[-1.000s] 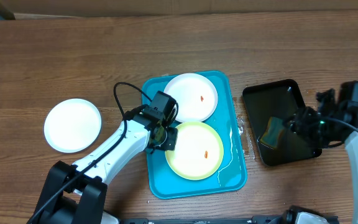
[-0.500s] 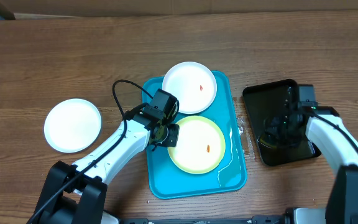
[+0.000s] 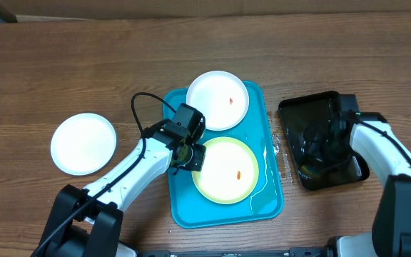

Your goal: Clean dirty plates on tray and stack at the side

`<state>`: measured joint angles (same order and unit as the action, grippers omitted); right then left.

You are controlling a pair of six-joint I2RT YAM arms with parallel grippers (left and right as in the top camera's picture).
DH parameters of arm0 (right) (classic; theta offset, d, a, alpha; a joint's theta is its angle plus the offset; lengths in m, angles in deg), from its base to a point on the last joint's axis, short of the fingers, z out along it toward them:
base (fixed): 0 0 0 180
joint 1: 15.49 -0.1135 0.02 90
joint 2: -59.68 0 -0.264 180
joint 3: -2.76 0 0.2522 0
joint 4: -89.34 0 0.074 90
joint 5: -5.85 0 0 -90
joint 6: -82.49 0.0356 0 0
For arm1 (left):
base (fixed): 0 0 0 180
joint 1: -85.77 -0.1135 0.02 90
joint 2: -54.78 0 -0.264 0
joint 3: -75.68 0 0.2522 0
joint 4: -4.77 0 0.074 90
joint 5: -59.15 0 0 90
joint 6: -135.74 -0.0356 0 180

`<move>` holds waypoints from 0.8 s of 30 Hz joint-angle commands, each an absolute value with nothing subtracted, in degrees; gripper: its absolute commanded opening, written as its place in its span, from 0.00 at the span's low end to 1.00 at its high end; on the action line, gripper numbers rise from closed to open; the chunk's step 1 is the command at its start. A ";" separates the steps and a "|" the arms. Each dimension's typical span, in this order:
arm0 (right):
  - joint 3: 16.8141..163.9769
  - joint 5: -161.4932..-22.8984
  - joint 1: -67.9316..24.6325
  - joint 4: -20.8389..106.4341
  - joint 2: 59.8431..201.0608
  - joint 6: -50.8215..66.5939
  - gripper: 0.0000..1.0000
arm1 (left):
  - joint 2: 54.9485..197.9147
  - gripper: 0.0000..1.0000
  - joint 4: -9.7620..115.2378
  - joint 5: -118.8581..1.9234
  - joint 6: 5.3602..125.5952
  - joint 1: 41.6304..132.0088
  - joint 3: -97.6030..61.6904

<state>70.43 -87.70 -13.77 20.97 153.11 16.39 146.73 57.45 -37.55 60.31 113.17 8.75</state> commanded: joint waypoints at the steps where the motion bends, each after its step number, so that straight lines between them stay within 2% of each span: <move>1: 73.53 -86.79 -14.14 19.53 150.20 15.25 0.46 | 147.12 0.04 57.27 -38.69 59.46 113.23 9.93; 7: 68.59 -86.57 -14.14 24.03 150.27 18.22 0.46 | 150.62 0.04 56.99 -39.47 59.46 113.23 9.93; 13: 61.07 -86.83 -14.16 32.08 150.29 21.48 0.21 | 152.78 0.04 55.15 -39.43 59.46 113.17 9.93; 15: 59.59 -86.76 -14.16 33.39 150.29 21.44 0.04 | 153.33 0.04 54.72 -39.43 59.46 113.17 9.93; 24: 71.22 -87.40 -14.86 20.73 145.48 15.80 0.04 | 154.88 0.04 54.19 -39.87 61.01 113.19 9.93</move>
<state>65.49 -86.90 -13.94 22.09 149.35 18.62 152.30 54.37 -40.19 60.37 113.12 9.26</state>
